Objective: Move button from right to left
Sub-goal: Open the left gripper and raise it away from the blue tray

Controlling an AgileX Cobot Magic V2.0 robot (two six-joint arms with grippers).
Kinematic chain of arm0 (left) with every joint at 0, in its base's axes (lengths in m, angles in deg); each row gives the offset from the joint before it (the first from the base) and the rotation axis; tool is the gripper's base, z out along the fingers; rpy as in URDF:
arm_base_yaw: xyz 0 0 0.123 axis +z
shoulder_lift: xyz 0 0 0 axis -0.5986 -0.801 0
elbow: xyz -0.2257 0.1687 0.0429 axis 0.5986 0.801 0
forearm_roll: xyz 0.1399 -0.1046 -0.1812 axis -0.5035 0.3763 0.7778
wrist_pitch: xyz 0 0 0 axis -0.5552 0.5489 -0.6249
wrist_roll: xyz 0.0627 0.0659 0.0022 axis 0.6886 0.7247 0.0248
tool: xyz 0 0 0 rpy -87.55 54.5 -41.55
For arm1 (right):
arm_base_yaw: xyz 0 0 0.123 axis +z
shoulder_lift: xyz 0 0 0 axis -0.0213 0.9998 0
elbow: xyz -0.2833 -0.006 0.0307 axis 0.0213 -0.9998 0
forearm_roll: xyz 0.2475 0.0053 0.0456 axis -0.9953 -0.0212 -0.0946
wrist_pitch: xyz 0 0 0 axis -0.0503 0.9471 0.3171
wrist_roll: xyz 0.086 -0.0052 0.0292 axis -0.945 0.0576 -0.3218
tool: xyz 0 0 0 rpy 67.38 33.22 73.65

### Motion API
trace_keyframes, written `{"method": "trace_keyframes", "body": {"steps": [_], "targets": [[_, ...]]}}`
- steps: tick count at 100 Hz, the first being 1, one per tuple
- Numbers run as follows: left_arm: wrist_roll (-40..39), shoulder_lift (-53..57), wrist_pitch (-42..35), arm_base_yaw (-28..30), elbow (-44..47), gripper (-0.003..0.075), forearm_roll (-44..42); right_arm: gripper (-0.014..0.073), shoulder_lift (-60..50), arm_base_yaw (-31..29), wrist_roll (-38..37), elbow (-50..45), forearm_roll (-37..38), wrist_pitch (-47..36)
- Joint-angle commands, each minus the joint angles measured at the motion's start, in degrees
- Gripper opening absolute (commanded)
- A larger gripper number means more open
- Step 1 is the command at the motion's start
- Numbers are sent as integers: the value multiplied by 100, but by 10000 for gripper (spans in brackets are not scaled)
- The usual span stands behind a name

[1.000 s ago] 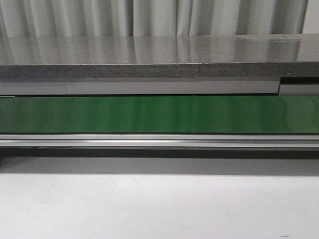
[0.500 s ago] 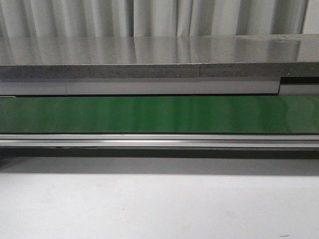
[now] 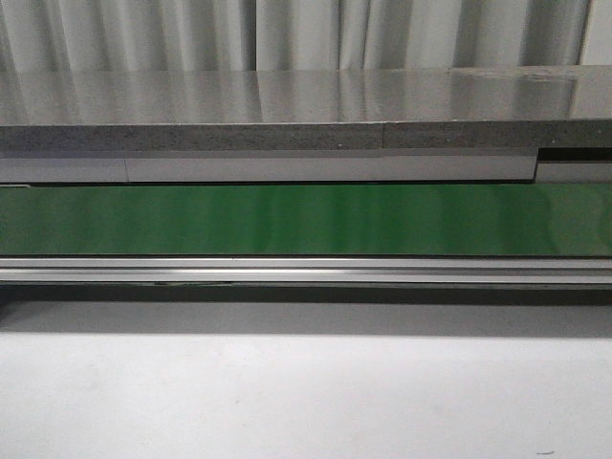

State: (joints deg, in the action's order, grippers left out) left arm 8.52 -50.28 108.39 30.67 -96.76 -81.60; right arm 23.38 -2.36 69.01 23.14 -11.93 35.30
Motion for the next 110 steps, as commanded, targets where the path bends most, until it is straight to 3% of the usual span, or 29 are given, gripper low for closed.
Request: {"method": "trace_keyframes", "body": {"steps": [1, 22, 34, 48, 63, 110], "targets": [[2, 440, -430, -219, 116, 435, 171, -68, 41, -9, 58, 142, -106, -385], [2, 1433, -418, -404, 680, 428, 403, -68, 41, -9, 58, 142, -106, -385], [2, 1827, -418, -404, 889, 371, 413, -68, 41, -9, 58, 142, -106, -385], [2, 2016, -418, -404, 1038, 225, 413, -68, 41, -9, 58, 142, -106, -385], [2, 2016, -392, -404, 1062, 3, 413, -68, 41, -9, 58, 142, -106, -385], [2, 2016, -392, -404, 1062, 5, 413, -68, 41, -9, 58, 142, -106, -385]]}}
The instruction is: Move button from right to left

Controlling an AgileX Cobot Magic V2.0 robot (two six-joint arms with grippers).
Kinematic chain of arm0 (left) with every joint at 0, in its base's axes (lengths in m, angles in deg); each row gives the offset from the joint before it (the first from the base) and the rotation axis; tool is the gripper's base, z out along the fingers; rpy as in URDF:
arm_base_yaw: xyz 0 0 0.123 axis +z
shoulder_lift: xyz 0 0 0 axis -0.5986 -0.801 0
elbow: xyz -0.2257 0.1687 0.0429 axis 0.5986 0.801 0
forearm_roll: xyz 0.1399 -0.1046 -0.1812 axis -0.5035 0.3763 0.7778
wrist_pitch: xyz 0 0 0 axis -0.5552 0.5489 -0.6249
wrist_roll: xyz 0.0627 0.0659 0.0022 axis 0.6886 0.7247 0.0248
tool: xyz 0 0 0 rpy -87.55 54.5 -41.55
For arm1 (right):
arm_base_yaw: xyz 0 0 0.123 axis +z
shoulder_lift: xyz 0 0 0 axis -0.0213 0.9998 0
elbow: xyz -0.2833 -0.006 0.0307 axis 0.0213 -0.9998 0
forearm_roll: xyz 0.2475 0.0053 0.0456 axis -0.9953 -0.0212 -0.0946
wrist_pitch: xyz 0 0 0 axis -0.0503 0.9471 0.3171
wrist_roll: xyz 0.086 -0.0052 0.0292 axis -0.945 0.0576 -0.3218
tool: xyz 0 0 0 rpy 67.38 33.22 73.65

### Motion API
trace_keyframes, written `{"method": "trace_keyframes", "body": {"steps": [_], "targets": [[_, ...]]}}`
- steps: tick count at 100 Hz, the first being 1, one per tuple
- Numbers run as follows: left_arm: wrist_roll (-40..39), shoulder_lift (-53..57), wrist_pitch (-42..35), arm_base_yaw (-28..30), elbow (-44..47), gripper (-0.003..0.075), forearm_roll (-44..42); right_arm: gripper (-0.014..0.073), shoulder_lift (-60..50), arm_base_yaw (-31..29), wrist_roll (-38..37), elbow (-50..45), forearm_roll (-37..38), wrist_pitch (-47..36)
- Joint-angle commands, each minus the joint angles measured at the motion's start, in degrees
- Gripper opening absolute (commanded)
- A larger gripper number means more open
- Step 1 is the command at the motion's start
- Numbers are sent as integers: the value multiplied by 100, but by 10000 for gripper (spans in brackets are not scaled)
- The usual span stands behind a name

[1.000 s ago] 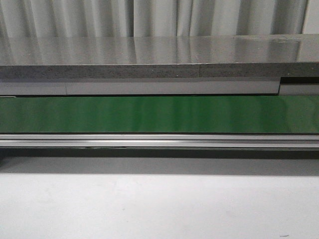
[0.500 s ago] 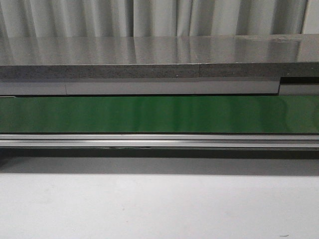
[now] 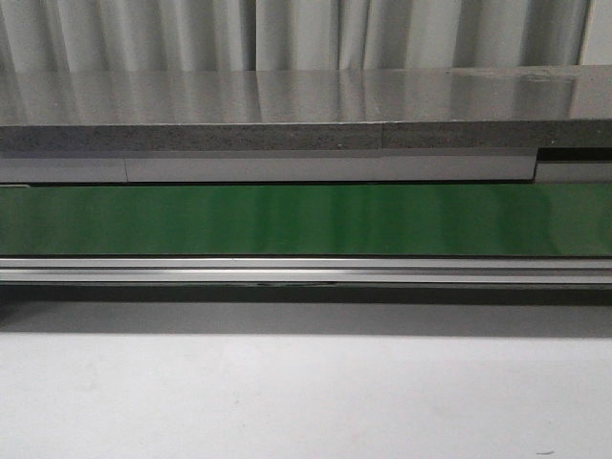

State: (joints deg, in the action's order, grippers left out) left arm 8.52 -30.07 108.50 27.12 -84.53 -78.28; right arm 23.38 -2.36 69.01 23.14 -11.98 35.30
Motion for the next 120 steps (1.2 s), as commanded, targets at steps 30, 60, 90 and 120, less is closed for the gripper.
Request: {"method": "trace_keyframes", "body": {"steps": [30, 60, 90, 120], "targets": [[2, -5, -403, -49, -162, 5, 82, -68, 41, -9, 58, 142, -100, -385], [-54, 38, -1160, -49, -45, 5, 61, -68, 41, -9, 58, 142, -100, -385], [-984, 805, -2302, -49, 1108, 5, -504, -68, 41, -9, 58, 142, -100, -385], [-1324, 2185, -2759, -49, 2408, 5, -749, -68, 41, -9, 58, 142, -100, -385]]}}
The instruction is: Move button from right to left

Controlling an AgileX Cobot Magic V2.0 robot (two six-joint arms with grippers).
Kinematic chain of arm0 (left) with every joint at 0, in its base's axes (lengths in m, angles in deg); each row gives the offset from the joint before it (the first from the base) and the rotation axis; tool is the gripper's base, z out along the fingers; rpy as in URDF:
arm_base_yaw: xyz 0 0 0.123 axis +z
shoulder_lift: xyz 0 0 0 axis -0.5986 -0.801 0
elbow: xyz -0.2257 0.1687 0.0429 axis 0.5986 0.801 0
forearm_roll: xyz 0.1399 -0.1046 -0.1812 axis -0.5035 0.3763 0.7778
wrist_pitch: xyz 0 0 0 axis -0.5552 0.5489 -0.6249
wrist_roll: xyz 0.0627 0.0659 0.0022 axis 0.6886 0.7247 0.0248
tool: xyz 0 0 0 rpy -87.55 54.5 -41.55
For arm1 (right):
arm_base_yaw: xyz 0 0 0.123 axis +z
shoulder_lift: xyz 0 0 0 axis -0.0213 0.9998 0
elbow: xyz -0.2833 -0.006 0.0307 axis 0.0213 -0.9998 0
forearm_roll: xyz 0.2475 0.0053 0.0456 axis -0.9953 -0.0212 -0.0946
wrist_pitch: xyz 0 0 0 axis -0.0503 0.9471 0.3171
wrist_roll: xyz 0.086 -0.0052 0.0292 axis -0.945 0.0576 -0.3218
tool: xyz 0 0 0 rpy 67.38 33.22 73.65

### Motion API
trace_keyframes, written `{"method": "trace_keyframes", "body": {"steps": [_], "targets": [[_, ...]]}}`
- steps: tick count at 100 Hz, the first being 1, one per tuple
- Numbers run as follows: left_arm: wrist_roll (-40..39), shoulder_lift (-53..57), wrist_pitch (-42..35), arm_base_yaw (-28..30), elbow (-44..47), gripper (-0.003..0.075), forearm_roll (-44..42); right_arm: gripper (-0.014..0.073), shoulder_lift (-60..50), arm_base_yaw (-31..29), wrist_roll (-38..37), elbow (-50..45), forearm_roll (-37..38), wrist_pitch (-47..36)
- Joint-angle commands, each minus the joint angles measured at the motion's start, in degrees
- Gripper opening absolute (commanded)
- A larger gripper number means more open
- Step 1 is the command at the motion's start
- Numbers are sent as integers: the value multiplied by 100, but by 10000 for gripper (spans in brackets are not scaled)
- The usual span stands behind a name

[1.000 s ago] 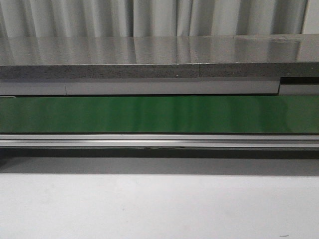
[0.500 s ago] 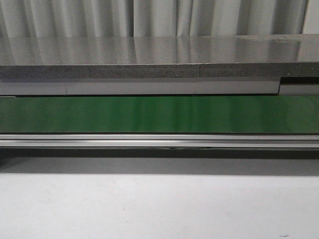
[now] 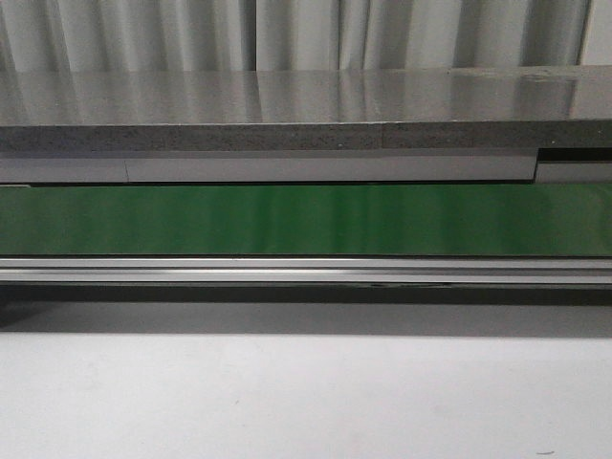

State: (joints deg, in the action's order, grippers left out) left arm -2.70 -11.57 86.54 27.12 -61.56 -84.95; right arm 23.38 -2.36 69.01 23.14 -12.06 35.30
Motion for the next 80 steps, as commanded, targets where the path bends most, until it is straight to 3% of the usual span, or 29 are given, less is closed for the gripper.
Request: {"method": "trace_keyframes", "body": {"steps": [1, 30, 80], "targets": [[-202, 371, -564, -49, 138, 5, -83, -68, 41, -9, 58, 142, -92, -385], [-212, 1488, -461, 35, 864, 5, -71, -68, 41, -9, 58, 142, -92, -385], [-216, 1476, -475, 289, 864, 5, -71, -68, 41, -9, 58, 142, -92, -379]]}}
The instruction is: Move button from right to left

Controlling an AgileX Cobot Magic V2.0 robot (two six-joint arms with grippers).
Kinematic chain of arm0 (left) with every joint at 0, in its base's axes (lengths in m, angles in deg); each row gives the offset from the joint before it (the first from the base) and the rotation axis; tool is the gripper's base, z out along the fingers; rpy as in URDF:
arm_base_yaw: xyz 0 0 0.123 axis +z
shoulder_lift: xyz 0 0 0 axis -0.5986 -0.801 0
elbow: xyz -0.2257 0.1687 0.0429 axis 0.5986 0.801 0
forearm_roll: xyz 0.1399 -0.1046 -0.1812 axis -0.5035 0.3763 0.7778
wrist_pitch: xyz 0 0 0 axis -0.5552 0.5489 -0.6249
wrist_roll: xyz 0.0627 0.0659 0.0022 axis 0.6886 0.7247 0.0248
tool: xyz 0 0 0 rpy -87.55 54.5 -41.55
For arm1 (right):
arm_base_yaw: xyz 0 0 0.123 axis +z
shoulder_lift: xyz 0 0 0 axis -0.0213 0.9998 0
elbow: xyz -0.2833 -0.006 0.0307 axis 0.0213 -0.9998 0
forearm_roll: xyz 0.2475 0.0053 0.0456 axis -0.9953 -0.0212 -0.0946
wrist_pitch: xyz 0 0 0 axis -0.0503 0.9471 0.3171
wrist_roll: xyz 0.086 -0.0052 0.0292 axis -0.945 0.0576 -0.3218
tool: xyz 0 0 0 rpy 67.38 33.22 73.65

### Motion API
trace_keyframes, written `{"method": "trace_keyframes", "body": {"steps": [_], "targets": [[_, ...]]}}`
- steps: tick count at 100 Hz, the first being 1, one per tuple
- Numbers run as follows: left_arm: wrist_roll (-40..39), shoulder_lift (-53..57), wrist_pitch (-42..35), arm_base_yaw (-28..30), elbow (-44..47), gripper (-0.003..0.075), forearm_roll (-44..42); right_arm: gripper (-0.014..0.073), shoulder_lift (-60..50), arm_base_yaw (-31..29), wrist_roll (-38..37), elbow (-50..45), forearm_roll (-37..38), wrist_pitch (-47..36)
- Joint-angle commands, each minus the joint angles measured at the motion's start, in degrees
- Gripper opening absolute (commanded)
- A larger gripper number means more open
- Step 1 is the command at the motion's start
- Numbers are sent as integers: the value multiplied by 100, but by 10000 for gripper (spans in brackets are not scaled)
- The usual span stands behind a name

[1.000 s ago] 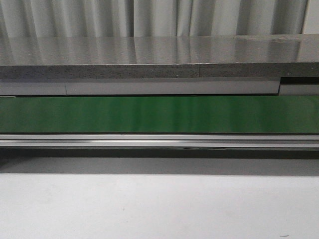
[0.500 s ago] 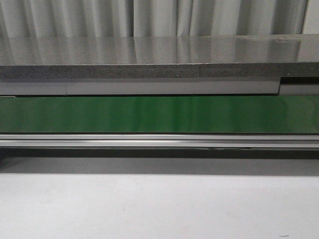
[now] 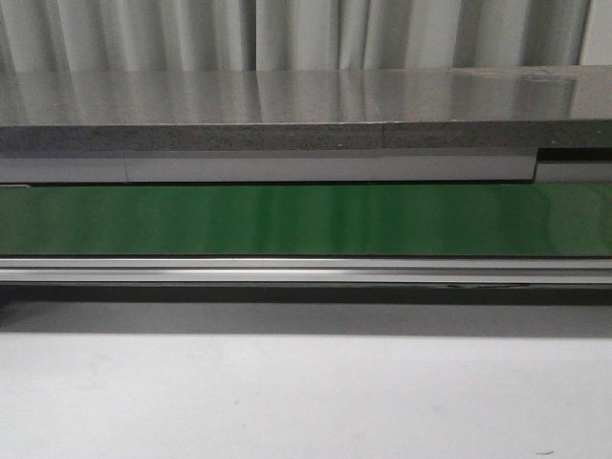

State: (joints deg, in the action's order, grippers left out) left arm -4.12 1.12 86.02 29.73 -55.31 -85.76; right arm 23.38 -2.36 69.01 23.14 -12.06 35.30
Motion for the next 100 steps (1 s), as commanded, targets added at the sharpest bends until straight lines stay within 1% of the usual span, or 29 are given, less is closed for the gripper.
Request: {"method": "trace_keyframes", "body": {"steps": [1, 89, 100], "targets": [[-74, 207, -423, 28, 238, 5, 10, -68, 41, -9, 58, 142, -92, -379], [-74, 207, -423, 28, 238, 5, 10, -68, 41, -9, 58, 142, -92, -379], [-74, 207, -423, 28, 238, 5, 10, -68, 41, -9, 58, 140, -65, -531]]}}
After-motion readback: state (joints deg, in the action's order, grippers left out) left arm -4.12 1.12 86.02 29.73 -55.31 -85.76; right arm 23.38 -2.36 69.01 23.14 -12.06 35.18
